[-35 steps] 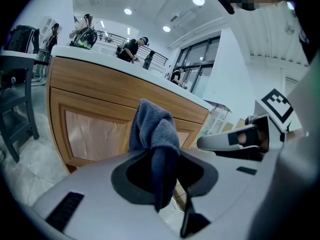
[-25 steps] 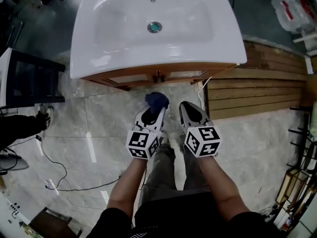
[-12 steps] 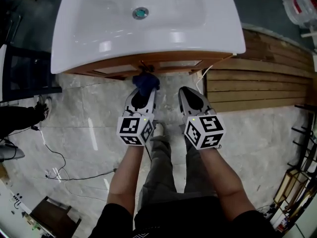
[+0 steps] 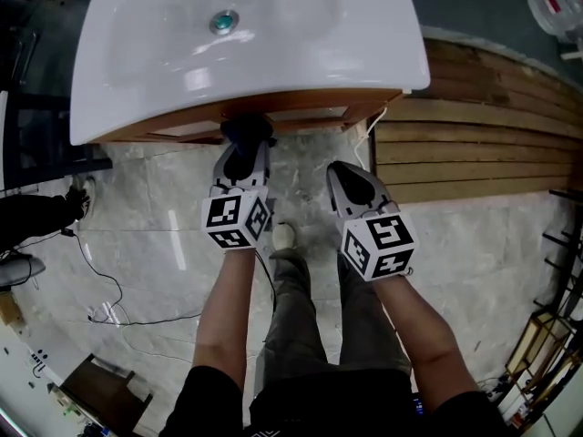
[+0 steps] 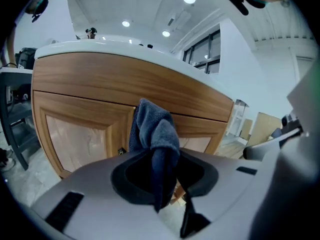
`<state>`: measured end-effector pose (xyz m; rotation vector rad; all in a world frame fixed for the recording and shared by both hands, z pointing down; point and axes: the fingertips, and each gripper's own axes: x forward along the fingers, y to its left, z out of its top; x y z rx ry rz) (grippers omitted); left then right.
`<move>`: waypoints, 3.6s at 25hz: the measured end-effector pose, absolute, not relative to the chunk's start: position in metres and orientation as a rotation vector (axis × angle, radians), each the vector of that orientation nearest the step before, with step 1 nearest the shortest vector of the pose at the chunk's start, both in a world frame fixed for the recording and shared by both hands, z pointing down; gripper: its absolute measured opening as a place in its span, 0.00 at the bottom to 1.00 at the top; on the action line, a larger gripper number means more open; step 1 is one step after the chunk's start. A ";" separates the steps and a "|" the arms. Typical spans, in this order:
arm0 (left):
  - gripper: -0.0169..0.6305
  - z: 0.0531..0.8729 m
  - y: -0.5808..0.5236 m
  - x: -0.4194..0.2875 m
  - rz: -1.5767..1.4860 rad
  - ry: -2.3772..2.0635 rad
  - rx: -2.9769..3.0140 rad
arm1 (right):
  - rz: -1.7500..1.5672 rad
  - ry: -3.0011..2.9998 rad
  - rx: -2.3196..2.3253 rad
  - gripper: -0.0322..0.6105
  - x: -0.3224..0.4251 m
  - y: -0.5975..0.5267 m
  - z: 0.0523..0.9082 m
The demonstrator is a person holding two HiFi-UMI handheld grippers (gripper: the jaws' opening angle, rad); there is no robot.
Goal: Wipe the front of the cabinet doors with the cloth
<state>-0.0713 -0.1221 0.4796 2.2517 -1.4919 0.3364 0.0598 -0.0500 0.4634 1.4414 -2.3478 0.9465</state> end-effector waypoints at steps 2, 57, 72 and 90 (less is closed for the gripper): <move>0.18 0.482 -0.124 -0.064 0.344 -1.491 2.255 | 0.961 -2.343 1.444 0.12 0.068 -0.049 0.468; 0.18 0.523 -0.117 -0.072 0.351 -1.541 2.188 | 1.056 -2.291 1.335 0.12 0.041 -0.041 0.511; 0.18 0.534 -0.127 -0.032 0.380 -1.438 2.230 | 1.053 -2.287 1.396 0.12 0.069 -0.056 0.511; 0.18 0.536 -0.122 0.098 0.370 -1.223 2.345 | 1.115 -2.236 1.518 0.12 0.145 -0.050 0.518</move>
